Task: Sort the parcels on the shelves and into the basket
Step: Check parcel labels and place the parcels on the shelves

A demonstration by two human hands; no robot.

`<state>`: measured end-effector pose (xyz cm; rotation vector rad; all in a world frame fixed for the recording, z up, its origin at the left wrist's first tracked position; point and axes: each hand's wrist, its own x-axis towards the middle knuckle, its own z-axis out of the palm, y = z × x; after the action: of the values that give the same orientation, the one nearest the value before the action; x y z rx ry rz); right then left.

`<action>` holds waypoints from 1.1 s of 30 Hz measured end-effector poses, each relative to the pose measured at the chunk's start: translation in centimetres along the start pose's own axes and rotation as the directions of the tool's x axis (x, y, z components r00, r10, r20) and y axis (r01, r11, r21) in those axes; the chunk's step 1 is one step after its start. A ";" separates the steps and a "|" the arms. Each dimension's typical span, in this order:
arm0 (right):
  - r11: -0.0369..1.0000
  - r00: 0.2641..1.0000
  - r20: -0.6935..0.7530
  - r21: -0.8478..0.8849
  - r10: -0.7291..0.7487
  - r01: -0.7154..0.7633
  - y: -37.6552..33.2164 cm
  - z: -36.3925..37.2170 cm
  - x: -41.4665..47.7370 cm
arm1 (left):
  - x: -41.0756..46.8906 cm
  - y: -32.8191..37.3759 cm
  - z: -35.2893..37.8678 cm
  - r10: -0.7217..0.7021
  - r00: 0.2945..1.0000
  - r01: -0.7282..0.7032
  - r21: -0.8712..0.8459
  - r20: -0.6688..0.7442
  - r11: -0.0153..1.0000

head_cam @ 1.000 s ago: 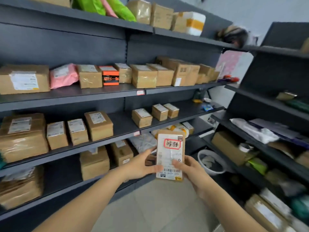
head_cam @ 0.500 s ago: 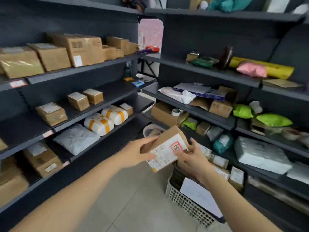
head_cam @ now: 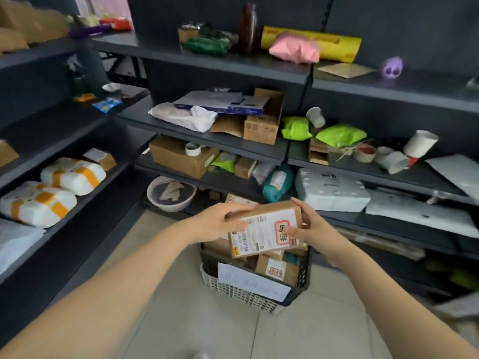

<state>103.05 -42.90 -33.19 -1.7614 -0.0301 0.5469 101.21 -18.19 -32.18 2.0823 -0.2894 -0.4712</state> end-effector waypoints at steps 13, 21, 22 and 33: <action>0.928 0.783 -0.498 0.199 0.372 -0.315 14.8 -7.5 10.9 | 22.3 -11.5 6.5 -0.130 0.988 0.102 0.301 0.077 0.948; 0.812 0.694 -0.461 0.113 0.553 -0.573 26.2 -6.4 16.9 | 25.5 -22.3 7.8 -0.256 0.962 0.111 0.722 0.095 0.683; 0.802 0.690 -0.449 0.112 0.568 -0.587 27.2 -6.1 17.5 | 25.7 -23.3 8.1 -0.270 0.958 0.112 0.739 0.098 0.664; 0.690 0.719 -0.390 -0.241 0.575 -0.682 33.7 -3.8 20.1 | 24.8 -29.3 11.2 -0.314 0.945 0.122 0.796 0.089 0.593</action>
<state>113.34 -49.32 -70.66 -2.2084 0.7706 0.8173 119.10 -20.91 -67.82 2.9673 -0.4233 -0.8460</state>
